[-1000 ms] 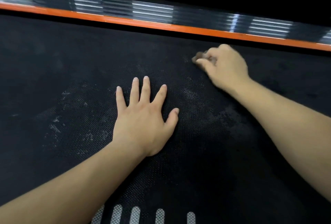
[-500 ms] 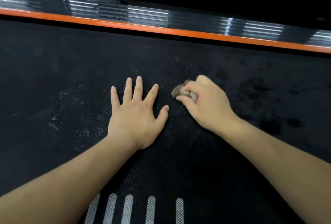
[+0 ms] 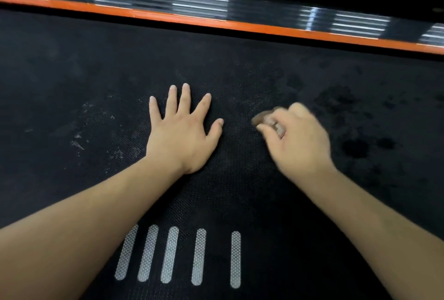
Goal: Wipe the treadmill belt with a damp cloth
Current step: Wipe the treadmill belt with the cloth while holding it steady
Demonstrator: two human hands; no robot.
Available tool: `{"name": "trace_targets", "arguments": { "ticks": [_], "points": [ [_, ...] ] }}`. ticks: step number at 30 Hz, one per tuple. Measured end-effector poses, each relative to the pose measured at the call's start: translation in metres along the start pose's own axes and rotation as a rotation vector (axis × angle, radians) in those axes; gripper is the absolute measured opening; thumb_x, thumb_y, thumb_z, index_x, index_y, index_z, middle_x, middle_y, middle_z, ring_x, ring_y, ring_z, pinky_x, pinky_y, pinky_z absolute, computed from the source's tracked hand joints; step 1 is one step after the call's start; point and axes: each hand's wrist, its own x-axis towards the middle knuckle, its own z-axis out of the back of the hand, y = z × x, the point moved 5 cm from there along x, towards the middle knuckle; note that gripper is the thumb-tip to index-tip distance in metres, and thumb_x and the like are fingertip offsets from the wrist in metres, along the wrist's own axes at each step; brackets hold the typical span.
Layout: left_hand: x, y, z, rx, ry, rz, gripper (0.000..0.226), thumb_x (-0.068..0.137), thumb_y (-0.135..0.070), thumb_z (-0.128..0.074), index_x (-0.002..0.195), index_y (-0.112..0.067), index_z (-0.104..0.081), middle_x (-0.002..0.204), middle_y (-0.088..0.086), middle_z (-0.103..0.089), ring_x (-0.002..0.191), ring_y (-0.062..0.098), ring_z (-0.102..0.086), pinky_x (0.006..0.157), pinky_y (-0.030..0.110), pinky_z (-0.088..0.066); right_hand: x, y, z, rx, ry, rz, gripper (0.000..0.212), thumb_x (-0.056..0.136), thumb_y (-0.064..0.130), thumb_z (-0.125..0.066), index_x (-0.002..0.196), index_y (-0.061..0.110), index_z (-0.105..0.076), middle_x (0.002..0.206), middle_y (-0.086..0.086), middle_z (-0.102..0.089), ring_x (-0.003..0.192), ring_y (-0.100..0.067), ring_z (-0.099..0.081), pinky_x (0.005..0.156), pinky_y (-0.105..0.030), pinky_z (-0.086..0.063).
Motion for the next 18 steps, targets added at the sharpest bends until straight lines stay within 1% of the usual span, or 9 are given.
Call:
{"name": "trace_targets", "arguments": {
  "ticks": [2,3,6,7,10,11,15,16,18],
  "points": [
    [0.0,-0.001,0.0,0.003,-0.007,-0.001,0.07,0.098,-0.069,-0.013,0.161,-0.039,-0.011,0.171,0.008,0.001,0.157,0.027,0.011,0.123,0.06,0.008,-0.03,0.021,-0.006,0.083,0.134,0.204,0.021,0.089,0.041,-0.065,0.083,0.02,-0.063,0.079,0.005,-0.04,0.07,-0.021,-0.049,0.061,-0.029,-0.036],
    [0.0,-0.001,0.0,0.008,-0.007,-0.001,0.07,0.098,-0.069,-0.013,0.161,-0.038,-0.011,0.171,0.009,0.001,0.157,0.028,0.011,0.123,0.06,0.007,-0.03,0.015,-0.003,0.087,0.159,0.214,0.02,0.089,0.042,-0.065,0.084,0.022,-0.065,0.078,0.006,-0.04,0.07,-0.021,-0.05,0.062,-0.029,-0.038],
    [0.0,-0.001,0.0,0.008,0.003,0.002,0.07,0.098,-0.069,-0.013,0.161,-0.039,-0.011,0.171,0.008,0.001,0.157,0.027,0.011,0.123,0.06,0.008,-0.009,-0.025,0.013,0.024,0.04,-0.117,0.022,0.09,0.045,-0.064,0.09,0.024,-0.067,0.083,0.005,-0.044,0.078,-0.025,-0.056,0.064,-0.034,-0.045],
    [0.0,0.0,0.0,0.011,0.0,0.004,0.07,0.098,-0.069,-0.014,0.161,-0.039,-0.011,0.171,0.008,0.001,0.157,0.027,0.011,0.123,0.06,0.008,-0.016,-0.02,0.015,-0.002,0.0,-0.106,0.022,0.09,0.043,-0.063,0.089,0.022,-0.066,0.083,0.004,-0.044,0.077,-0.026,-0.055,0.063,-0.033,-0.043],
    [0.0,-0.001,0.0,0.014,-0.005,0.004,0.07,0.098,-0.069,-0.015,0.161,-0.038,-0.012,0.171,0.008,0.0,0.157,0.027,0.01,0.123,0.06,0.008,-0.067,0.028,0.008,0.115,0.153,0.238,0.022,0.088,0.042,-0.063,0.085,0.02,-0.066,0.079,0.006,-0.04,0.067,-0.016,-0.044,0.057,-0.029,-0.036],
    [0.0,-0.001,0.0,0.01,-0.002,0.004,0.07,0.098,-0.069,-0.015,0.161,-0.038,-0.012,0.171,0.009,0.001,0.157,0.027,0.01,0.123,0.059,0.008,-0.073,0.026,0.01,0.141,0.191,0.281,0.024,0.088,0.044,-0.062,0.086,0.021,-0.067,0.078,0.007,-0.04,0.067,-0.014,-0.043,0.056,-0.03,-0.038],
    [0.0,-0.001,0.002,0.004,0.005,0.006,0.07,0.098,-0.068,-0.015,0.161,-0.037,-0.012,0.171,0.009,0.001,0.157,0.027,0.011,0.122,0.06,0.008,-0.054,-0.011,0.027,0.087,0.027,-0.038,0.021,0.089,0.043,-0.065,0.089,0.023,-0.071,0.08,0.005,-0.044,0.072,-0.02,-0.051,0.062,-0.036,-0.048],
    [0.0,-0.001,0.002,0.007,0.004,0.008,0.07,0.098,-0.069,-0.016,0.161,-0.037,-0.012,0.171,0.009,0.0,0.157,0.028,0.01,0.122,0.06,0.009,-0.066,0.0,0.026,0.082,0.04,0.011,0.019,0.089,0.042,-0.065,0.088,0.023,-0.07,0.079,0.005,-0.042,0.07,-0.019,-0.049,0.06,-0.035,-0.045],
    [0.0,-0.001,0.003,0.012,0.016,0.023,0.071,0.098,-0.069,-0.017,0.161,-0.037,-0.014,0.171,0.009,-0.001,0.157,0.028,0.009,0.122,0.061,0.009,-0.104,0.035,0.02,0.14,0.176,0.26,0.02,0.089,0.041,-0.062,0.087,0.022,-0.068,0.078,0.005,-0.04,0.068,-0.016,-0.043,0.057,-0.033,-0.04]
  ]
}}
